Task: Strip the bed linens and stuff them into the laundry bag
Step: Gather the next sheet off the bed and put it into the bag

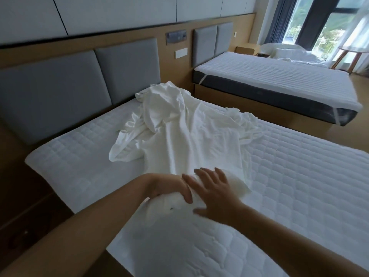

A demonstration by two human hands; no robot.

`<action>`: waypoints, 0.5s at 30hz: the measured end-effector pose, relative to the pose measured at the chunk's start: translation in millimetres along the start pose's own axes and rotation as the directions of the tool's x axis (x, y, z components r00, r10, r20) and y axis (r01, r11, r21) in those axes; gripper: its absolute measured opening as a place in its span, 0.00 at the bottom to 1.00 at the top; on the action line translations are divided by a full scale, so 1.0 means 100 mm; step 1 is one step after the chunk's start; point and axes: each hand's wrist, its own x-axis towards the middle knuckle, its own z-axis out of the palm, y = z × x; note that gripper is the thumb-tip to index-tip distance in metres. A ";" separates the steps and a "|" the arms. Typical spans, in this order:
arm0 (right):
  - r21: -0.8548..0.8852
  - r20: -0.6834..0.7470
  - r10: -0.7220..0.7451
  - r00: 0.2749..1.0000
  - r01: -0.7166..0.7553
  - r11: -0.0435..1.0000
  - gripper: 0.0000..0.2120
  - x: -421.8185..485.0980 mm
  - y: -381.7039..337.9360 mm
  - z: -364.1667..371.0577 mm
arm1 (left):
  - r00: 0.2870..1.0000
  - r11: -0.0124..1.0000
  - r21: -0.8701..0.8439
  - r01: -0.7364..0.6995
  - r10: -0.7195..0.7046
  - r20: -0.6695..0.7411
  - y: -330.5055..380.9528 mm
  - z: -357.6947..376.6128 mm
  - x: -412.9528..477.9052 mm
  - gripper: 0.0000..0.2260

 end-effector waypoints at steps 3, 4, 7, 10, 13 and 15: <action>0.193 -0.210 -0.005 0.978 0.047 0.980 0.27 0.12 0.13 -0.05 | 0.999 0.998 -0.046 0.035 -0.034 0.027 0.10 -0.01 -0.09 0.21; 0.252 -0.155 0.030 0.987 0.010 0.968 0.21 0.17 0.14 -0.14 | 1.000 1.000 -0.022 0.019 -0.019 -0.021 0.11 -0.03 -0.11 0.23; 0.474 0.289 0.181 0.940 -0.305 0.826 0.12 0.30 0.19 -0.27 | 0.915 0.912 0.407 0.053 0.118 -0.385 0.17 -0.02 -0.14 0.36; 0.665 0.603 0.151 0.783 -0.599 0.446 0.06 0.35 0.35 -0.30 | 0.741 0.558 0.810 0.181 0.464 -0.486 0.08 0.37 -0.19 0.51; 0.577 0.809 0.032 0.586 -0.804 0.145 0.06 0.28 0.42 -0.35 | 0.539 0.327 0.927 0.182 0.756 -0.372 -0.27 0.81 -0.06 0.58; 0.563 0.825 -0.017 0.564 -0.822 0.087 0.08 0.24 0.40 -0.38 | 0.258 0.255 0.952 0.167 0.921 -0.292 -0.40 0.78 0.14 0.47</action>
